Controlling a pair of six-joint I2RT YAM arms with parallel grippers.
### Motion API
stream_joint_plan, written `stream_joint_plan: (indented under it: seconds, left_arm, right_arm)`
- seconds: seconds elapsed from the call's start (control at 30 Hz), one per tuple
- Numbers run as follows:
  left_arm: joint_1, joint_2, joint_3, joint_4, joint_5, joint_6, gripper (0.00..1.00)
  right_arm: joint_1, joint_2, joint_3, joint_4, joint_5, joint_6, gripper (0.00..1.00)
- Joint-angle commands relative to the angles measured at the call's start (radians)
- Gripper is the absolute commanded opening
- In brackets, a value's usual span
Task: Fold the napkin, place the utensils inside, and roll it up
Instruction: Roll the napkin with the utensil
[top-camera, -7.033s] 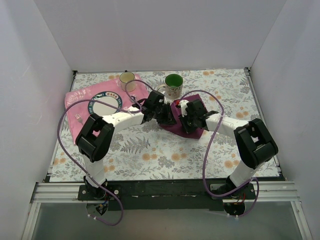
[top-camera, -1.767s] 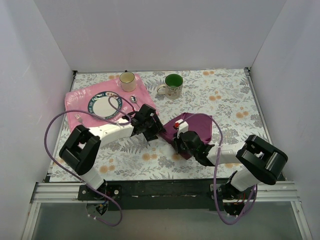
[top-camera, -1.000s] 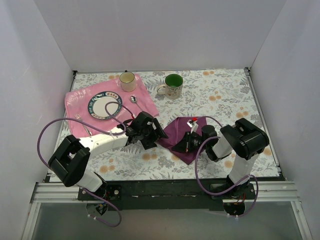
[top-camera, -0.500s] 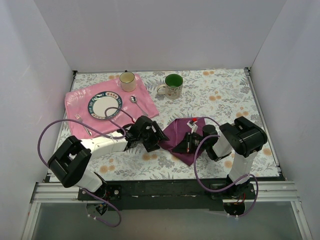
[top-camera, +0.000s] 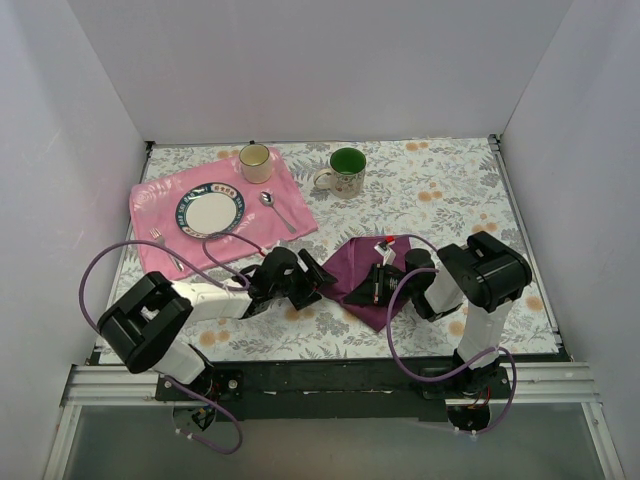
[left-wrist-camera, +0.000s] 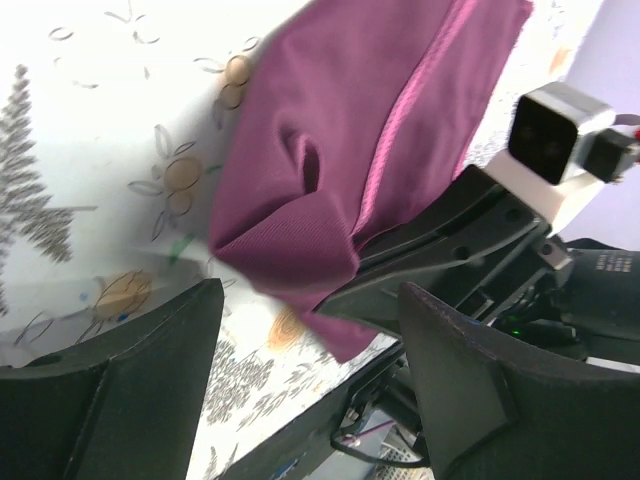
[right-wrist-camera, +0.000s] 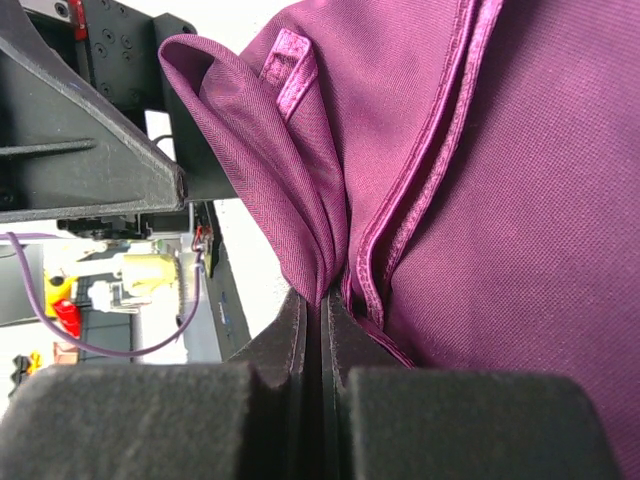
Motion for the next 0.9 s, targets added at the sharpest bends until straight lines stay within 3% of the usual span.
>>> stream_joint_plan:
  seconds: [0.0,0.3,0.53,0.7,0.83,0.87]
  left_arm:
    - [-0.010,0.028,-0.043,0.185,-0.056,-0.037,0.69]
    - [-0.027,0.140,-0.114,0.363,-0.111,-0.074,0.65]
    - [-0.035,0.172,-0.122,0.391,-0.137,-0.081,0.45]
    - [-0.036,0.158,-0.090,0.316,-0.156,-0.060,0.28]
    - [-0.037,0.154,0.009,0.101,-0.156,-0.015,0.19]
    - [-0.037,0.157,0.027,0.057,-0.156,-0.011,0.18]
  right_arm:
    - [0.000,0.055,-0.017,-0.077,-0.006,0.012,0.01]
    - [0.000,0.073,-0.013,-0.053,-0.011,0.037,0.01]
    - [0.002,0.061,-0.018,-0.060,-0.005,0.037,0.01]
    - [0.000,0.034,-0.001,-0.149,0.018,-0.043,0.01]
    - [0.002,-0.031,0.043,-0.342,0.053,-0.188,0.01]
    - [0.002,-0.051,0.058,-0.487,0.088,-0.230,0.01]
